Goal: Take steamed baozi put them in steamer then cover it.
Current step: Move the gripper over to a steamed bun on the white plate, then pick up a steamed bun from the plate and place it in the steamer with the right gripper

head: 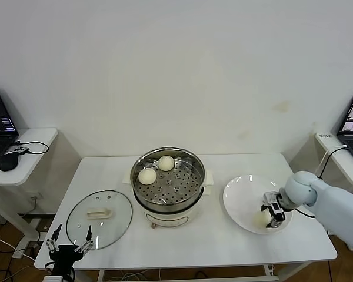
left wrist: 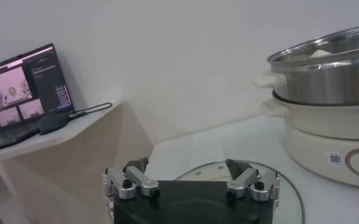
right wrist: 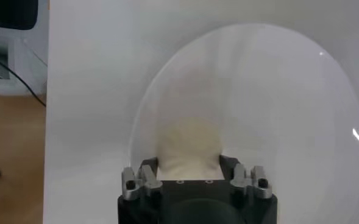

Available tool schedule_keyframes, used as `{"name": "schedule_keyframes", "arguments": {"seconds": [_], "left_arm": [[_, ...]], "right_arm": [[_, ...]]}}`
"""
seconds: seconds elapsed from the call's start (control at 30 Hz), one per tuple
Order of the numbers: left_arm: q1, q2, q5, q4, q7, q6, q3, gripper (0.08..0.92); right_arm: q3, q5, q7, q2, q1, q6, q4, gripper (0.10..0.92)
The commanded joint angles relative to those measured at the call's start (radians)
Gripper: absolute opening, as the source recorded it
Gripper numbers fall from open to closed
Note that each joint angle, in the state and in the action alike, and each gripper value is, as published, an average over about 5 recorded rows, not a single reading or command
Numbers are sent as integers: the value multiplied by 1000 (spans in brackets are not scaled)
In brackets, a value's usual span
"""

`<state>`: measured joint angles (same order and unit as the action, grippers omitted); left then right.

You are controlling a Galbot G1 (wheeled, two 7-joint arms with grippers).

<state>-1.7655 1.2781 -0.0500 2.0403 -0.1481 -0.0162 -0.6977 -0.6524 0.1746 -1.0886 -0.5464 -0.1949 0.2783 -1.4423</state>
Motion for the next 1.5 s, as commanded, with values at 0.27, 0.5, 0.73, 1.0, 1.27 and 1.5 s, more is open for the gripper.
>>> {"name": "schedule_keyframes", "arguments": {"seconds": [0.27,0.5,0.73,1.0,1.27,1.5], "left_arm": [[10,-9,-3,0,1,-1,6,823],[16,-16,-8,1,2,-1,10,823],[12,-19,-18,3,2,0,-6,823],[6,-14,-27,2,2,1,-30,823],[2,-10,-27,6,3,-1,-48,823],[-5,-2,-29,10,2,0,-63,823]], "right_arm": [[-71,-154,-40,37,303,14,-35,611],[-247,-271,-34,-54,590,34,-23,617],[-385,-357,-5,-275,793,67,5,619],[-468,-400,55,-468,786,85,12,619],[-489,-343,56,-576,665,-28,51,619],[-516,-261,55,-647,605,-175,118,619]]}}
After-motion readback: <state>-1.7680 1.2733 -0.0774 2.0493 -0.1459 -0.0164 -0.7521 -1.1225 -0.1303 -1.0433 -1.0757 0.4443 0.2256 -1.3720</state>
